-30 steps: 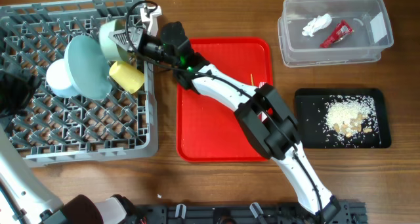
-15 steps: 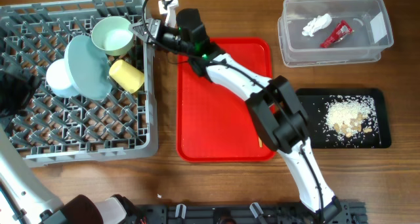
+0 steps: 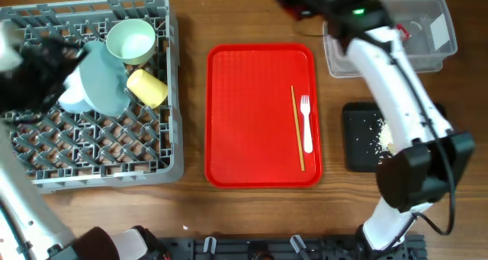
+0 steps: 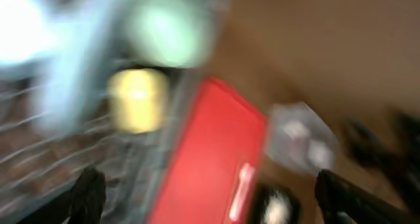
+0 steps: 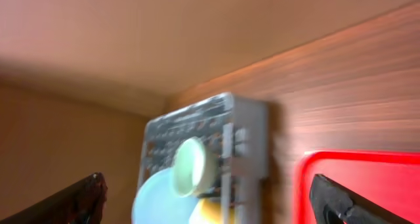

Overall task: Sort waste into correct bins and load items into the dishwasher rack
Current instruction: 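Carry the green bowl to the rack and set it down, then reach the left gripper into the rack and grasp the green bowl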

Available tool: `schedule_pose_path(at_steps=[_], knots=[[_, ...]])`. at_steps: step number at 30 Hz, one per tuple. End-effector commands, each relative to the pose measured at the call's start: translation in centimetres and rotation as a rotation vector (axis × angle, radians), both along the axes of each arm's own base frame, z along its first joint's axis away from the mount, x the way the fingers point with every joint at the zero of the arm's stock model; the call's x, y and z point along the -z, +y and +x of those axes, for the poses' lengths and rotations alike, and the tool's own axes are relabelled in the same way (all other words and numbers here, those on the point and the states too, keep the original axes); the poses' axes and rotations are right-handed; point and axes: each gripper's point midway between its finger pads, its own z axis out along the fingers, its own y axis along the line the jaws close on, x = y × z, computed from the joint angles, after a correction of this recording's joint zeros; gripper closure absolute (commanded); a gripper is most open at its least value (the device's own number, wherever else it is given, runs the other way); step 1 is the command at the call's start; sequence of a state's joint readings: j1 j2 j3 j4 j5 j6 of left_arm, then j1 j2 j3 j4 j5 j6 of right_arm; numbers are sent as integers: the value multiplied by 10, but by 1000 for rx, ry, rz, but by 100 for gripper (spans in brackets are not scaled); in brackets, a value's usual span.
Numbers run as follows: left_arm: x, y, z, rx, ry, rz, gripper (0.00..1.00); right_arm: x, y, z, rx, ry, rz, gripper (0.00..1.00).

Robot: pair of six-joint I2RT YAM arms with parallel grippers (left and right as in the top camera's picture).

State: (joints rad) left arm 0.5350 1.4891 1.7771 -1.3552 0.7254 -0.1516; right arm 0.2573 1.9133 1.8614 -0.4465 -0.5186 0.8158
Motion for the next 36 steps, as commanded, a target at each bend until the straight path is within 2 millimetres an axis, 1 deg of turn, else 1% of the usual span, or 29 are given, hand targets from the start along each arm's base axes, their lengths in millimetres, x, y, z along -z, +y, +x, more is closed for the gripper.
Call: schedule_pose_path(at_steps=[1,3,4,5,6,8,10,11,12,13,14,16,19,20,21,23,26,29,30,31,35,36], knots=[[-26,-96,14,399,-201,-21,1,15,-48,12,83,46,-35,0],[-3,-122,32,400,-121,112,1,25,-71,14,123,92,-44,0],[6,-129,41,381,-96,182,1,31,-82,15,150,117,-56,0],[15,-139,51,390,-93,264,1,40,-96,15,194,151,-80,0],[21,-143,59,388,-90,322,0,46,-106,15,227,174,-102,0],[37,-145,74,380,-56,440,1,63,-131,12,330,230,-182,0],[57,-141,88,383,-6,496,0,71,-148,11,405,253,-247,0],[67,-138,95,379,17,511,2,75,-155,10,432,262,-273,0],[77,-131,104,364,35,536,8,77,-159,9,450,270,-291,0],[89,-119,115,351,52,596,14,78,-161,9,460,274,-301,0],[97,-105,125,306,69,658,18,78,-161,9,461,274,-300,0],[103,-89,139,240,75,745,17,78,-161,9,461,274,-300,0],[108,-88,152,246,50,771,21,78,-161,9,461,274,-300,0],[113,-89,156,273,49,789,24,78,-161,9,461,274,-300,0],[120,-89,157,306,55,808,26,78,-161,9,462,274,-300,0],[130,-84,158,316,85,836,24,78,-161,9,461,274,-300,0],[147,-75,160,317,137,887,27,78,-161,9,461,274,-300,0],[164,-70,162,319,178,911,35,78,-161,9,461,274,-300,0],[164,-69,162,315,183,917,40,78,-161,9,461,274,-300,0],[168,-67,163,315,194,925,42,78,-161,9,461,274,-300,0],[177,-64,163,330,215,930,42,78,-161,9,461,274,-300,0],[182,-61,163,341,227,935,42,78,-161,9,461,274,-300,0]])
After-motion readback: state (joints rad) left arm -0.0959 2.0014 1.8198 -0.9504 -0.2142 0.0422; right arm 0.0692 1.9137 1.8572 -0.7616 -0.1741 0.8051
